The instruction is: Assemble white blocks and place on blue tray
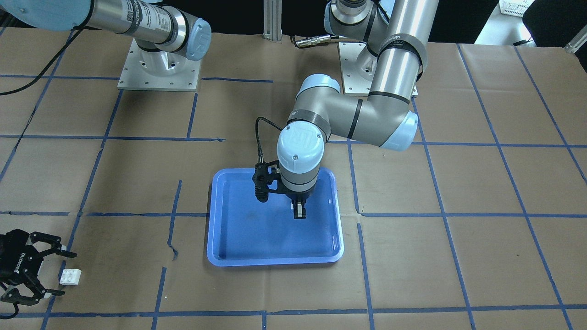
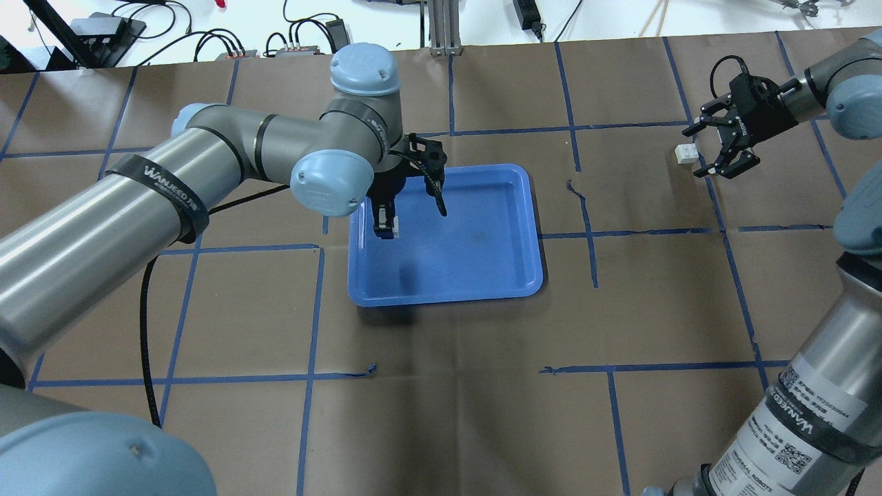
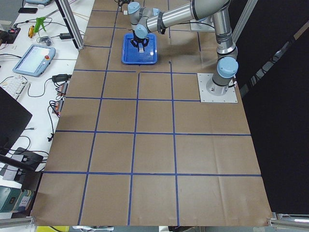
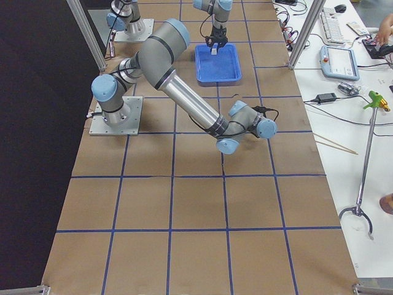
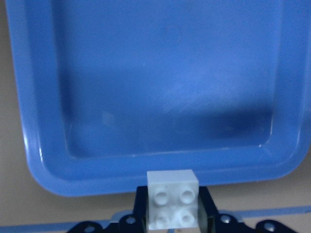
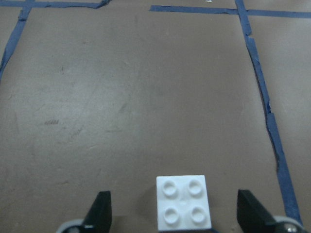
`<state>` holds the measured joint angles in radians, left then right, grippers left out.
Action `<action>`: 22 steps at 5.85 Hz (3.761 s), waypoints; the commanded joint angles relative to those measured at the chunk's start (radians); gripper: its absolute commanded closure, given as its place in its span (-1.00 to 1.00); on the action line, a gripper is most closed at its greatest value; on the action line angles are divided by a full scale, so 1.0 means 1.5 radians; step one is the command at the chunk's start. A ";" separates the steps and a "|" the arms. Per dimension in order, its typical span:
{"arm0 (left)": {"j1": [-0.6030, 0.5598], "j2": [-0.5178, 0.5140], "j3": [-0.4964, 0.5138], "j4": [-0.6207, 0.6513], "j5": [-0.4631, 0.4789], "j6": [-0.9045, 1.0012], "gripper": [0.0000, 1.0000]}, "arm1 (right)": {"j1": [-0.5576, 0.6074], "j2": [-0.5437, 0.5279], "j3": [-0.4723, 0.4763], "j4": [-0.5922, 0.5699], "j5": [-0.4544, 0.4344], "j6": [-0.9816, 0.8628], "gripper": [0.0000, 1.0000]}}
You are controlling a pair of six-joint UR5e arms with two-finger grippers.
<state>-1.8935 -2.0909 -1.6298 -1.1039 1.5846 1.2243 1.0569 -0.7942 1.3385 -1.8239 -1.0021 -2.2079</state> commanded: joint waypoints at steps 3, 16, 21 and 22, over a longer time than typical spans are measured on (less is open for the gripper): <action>-0.019 -0.019 -0.015 0.054 -0.016 -0.001 0.68 | 0.000 0.000 0.000 -0.013 -0.002 0.001 -0.38; 0.036 0.151 0.007 -0.119 -0.008 -0.039 -0.65 | 0.059 -0.286 0.148 0.173 -0.004 0.048 0.40; 0.072 0.310 0.001 -0.264 0.006 -0.590 -0.98 | 0.248 -0.331 0.335 -0.153 0.014 0.332 0.40; 0.075 0.314 0.000 -0.275 0.005 -0.720 -0.98 | 0.295 -0.326 0.367 -0.257 0.014 0.424 0.40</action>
<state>-1.7844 -1.6266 -1.6315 -1.5047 1.5884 0.3424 1.4294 -1.2872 1.8408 -2.0612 -0.9843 -1.7064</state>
